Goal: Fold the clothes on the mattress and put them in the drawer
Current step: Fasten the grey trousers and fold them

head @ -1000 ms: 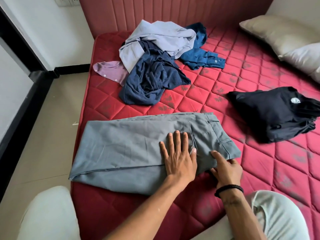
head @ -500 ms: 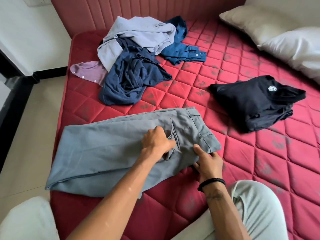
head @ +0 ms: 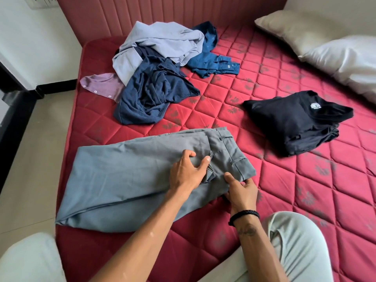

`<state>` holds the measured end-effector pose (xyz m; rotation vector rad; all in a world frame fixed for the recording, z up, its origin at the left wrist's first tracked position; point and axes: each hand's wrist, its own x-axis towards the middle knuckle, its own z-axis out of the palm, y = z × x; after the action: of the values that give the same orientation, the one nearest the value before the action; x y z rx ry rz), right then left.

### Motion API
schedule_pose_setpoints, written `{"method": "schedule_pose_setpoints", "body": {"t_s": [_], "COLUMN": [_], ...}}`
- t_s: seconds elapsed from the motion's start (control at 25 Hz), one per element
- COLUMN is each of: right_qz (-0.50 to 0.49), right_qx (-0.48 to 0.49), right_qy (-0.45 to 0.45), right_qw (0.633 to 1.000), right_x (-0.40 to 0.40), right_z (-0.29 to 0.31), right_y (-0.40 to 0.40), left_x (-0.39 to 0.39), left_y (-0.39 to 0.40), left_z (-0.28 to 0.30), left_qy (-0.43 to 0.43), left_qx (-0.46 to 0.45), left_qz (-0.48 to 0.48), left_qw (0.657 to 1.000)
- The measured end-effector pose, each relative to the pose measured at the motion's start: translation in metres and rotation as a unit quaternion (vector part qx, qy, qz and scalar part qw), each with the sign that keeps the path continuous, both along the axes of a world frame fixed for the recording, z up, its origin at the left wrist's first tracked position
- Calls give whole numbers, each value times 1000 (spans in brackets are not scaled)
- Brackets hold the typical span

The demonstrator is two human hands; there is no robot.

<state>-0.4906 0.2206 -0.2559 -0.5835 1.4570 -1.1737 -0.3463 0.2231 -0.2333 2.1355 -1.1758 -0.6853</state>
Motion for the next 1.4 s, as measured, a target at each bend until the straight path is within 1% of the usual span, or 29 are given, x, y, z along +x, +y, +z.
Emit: {"method": "schedule_pose_setpoints", "body": {"t_s": [0.08, 0.16, 0.2, 0.24, 0.32, 0.36, 0.44, 0.48, 0.52, 0.56, 0.6, 0.64, 0.68, 0.72, 0.76, 0.8, 0.84, 0.88, 0.92, 0.96, 1.0, 1.04, 1.08, 1.12, 1.2, 1.24, 1.32, 1.36, 1.4], "right_qz": [-3, -6, -8, -8, -4, 6, 31, 41, 47, 52, 60, 75, 96, 121, 149, 178, 210, 253, 308, 377, 451, 518, 561, 568, 522, 510, 531, 544, 548], "right_qx": [-22, -32, -30, -27, -34, -54, -115, -147, -181, -215, -256, -302, -343, -372, -393, -414, -440, -463, -477, -484, -481, -468, -455, -459, -484, -474, -414, -391, -379], "right_qy": [18, 8, 2, 5, 33, 61, 148, 193, 234, 272, 308, 333, 348, 349, 343, 336, 335, 345, 365, 384, 393, 387, 376, 372, 427, 475, 566, 591, 604], "right_qw": [1000, 999, 1000, 1000, 999, 997, 982, 969, 954, 937, 914, 890, 867, 851, 840, 827, 806, 777, 738, 690, 642, 602, 580, 573, 557, 538, 475, 450, 436], "right_x": [2, 2, 1, 0, -2, -1, 2, 5, 10, 18, 26, 37, 49, 63, 80, 96, 115, 134, 152, 171, 187, 201, 212, 223, 238, 241, 240, 238, 236], "right_z": [2, 3, 2, 0, -4, -2, 5, 11, 18, 26, 32, 37, 41, 45, 49, 54, 60, 65, 68, 69, 69, 68, 66, 64, 52, 45, 25, 13, 3], "right_y": [3, 3, 3, 2, 1, 2, 7, 10, 14, 19, 24, 30, 37, 44, 52, 59, 67, 74, 82, 92, 101, 107, 108, 106, 90, 78, 62, 61, 61], "left_x": [-4, -10, -13, -16, -21, -23, -22, -20, -17, -11, -6, 1, 13, 30, 53, 77, 107, 134, 162, 187, 211, 233, 251, 267, 291, 299, 309, 312, 316], "left_y": [-2, -13, -19, -24, -24, -20, -8, -3, 1, 7, 12, 16, 22, 28, 38, 49, 62, 77, 92, 107, 120, 134, 146, 156, 167, 167, 167, 167, 168], "left_z": [9, 15, 15, 12, 1, -5, -17, -19, -16, -6, 11, 28, 46, 61, 73, 83, 89, 93, 89, 85, 74, 63, 52, 41, 23, 14, 1, -2, -6], "left_qy": [-56, -122, -137, -133, -78, -49, -17, 0, 57, 157, 311, 465, 573, 639, 669, 685, 691, 691, 682, 668, 638, 602, 570, 546, 500, 468, 409, 379, 331], "left_qx": [32, 33, 28, 26, 6, -29, -103, -111, -97, -76, -60, -43, -35, -28, -28, -34, -43, -54, -63, -61, -43, -14, 17, 45, 58, 39, 1, 2, 9], "left_qz": [-4, -32, -57, -83, -110, -99, -74, -79, -89, -101, -93, -87, -77, -72, -74, -80, -80, -72, -47, -16, 29, 79, 125, 165, 217, 228, 222, 210, 198], "left_qw": [998, 991, 989, 987, 991, 994, 992, 991, 990, 979, 944, 880, 815, 765, 739, 723, 717, 717, 727, 741, 768, 795, 812, 820, 836, 853, 885, 901, 922]}}
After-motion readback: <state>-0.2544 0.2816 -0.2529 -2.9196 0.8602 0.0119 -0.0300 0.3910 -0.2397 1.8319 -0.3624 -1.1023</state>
